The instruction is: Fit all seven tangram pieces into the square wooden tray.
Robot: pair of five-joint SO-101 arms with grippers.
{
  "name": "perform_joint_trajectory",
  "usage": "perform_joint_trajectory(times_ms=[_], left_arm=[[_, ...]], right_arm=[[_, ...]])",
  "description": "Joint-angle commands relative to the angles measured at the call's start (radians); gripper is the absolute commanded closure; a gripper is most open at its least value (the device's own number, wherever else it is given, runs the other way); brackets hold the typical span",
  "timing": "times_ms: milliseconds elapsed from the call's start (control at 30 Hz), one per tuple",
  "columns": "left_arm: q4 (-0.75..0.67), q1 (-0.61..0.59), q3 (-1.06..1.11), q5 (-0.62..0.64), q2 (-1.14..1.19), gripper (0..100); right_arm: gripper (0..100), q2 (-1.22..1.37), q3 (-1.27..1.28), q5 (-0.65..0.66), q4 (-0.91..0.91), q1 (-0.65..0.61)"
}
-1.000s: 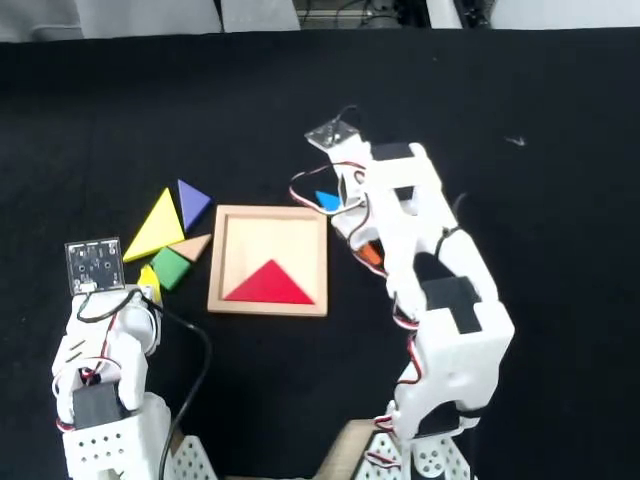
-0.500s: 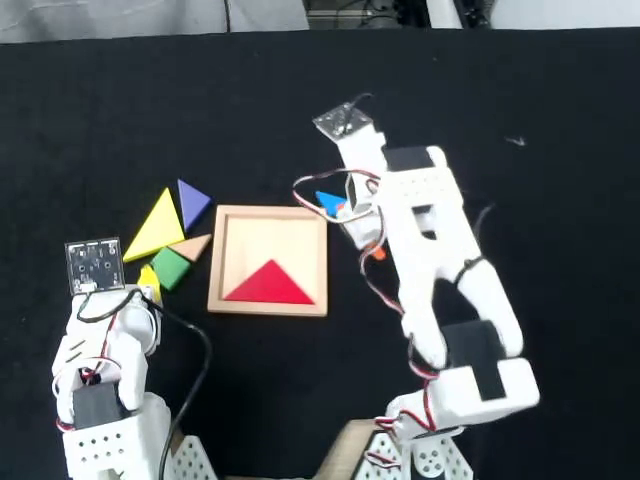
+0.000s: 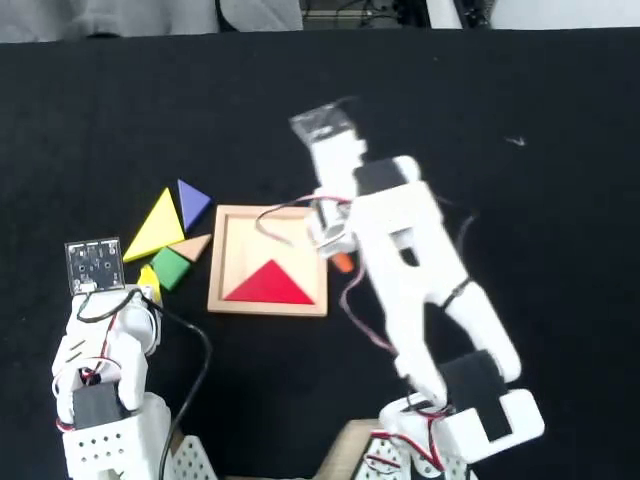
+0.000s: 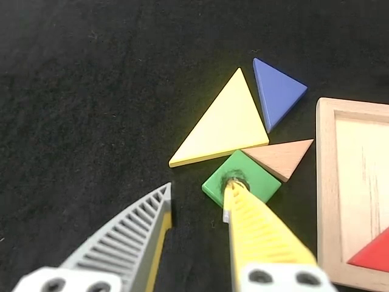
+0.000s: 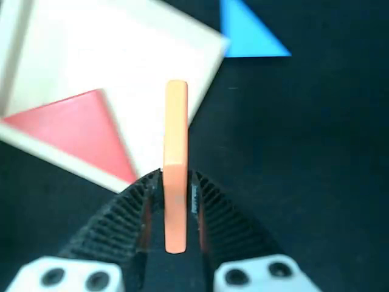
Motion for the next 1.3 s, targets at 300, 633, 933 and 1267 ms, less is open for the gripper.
perform_joint_trajectory(times_ms=[300, 633, 933, 1267], left_arm=[[0.002, 0.01, 0.019, -0.002, -0.008, 85], [-0.002, 0.012, 0.019, -0.002, -0.008, 85], [-0.002, 0.012, 0.019, -0.002, -0.008, 85], [-0.002, 0.012, 0.019, -0.002, -0.008, 85]], right_arm=[[98.8, -0.007, 0.01, -0.129, 0.005, -0.094], [98.7, 0.076, -0.022, -0.146, -0.011, -0.094], [98.7, 0.071, -0.038, -0.147, -0.003, -0.095], [98.7, 0.064, -0.031, -0.29, 0.043, -0.15]])
